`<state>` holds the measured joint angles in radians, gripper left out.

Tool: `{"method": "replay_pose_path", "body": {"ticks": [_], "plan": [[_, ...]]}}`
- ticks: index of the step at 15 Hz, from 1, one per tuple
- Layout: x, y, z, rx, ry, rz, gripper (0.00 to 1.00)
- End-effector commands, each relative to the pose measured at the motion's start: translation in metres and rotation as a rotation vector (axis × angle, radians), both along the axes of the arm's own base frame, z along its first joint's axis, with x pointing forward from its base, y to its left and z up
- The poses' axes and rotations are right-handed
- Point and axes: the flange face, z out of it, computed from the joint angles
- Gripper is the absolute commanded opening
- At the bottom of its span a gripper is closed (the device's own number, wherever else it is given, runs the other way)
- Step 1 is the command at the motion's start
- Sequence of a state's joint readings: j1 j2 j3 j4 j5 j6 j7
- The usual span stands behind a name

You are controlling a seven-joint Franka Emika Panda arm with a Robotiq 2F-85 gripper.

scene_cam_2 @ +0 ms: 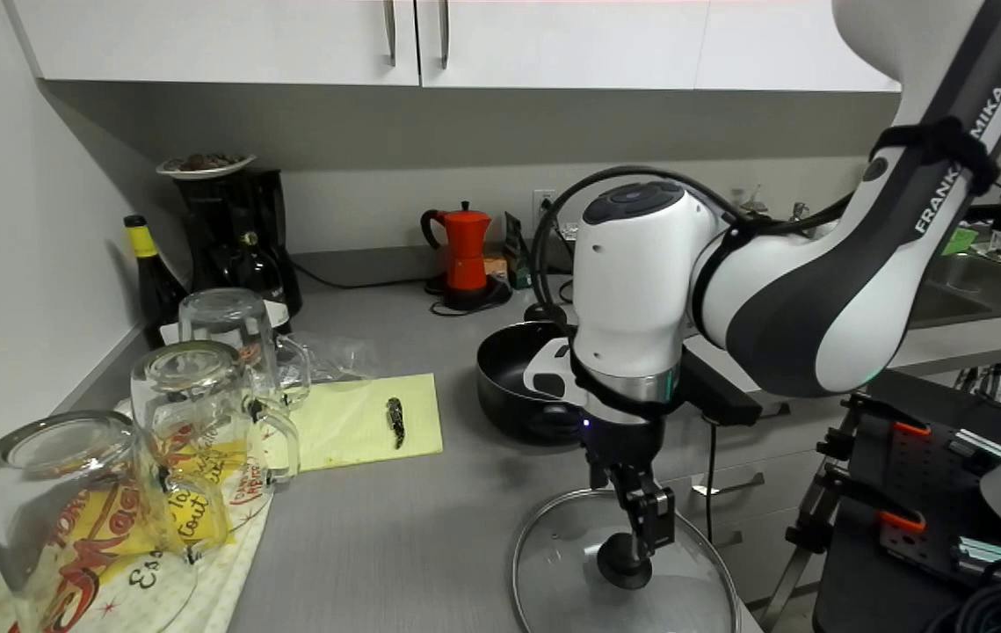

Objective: Pick up the lid and cover the pot

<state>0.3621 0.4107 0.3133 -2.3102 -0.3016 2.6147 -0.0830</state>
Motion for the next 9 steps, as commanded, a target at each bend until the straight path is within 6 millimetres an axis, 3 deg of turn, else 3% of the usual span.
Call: {"method": "replay_pose_path", "body": {"ticks": [1,9], "plan": [[-0.001,0.007,-0.022,0.038,0.025,0.024,1.0],[-0.015,0.01,-0.048,0.052,0.049,0.056,1.0]]}}
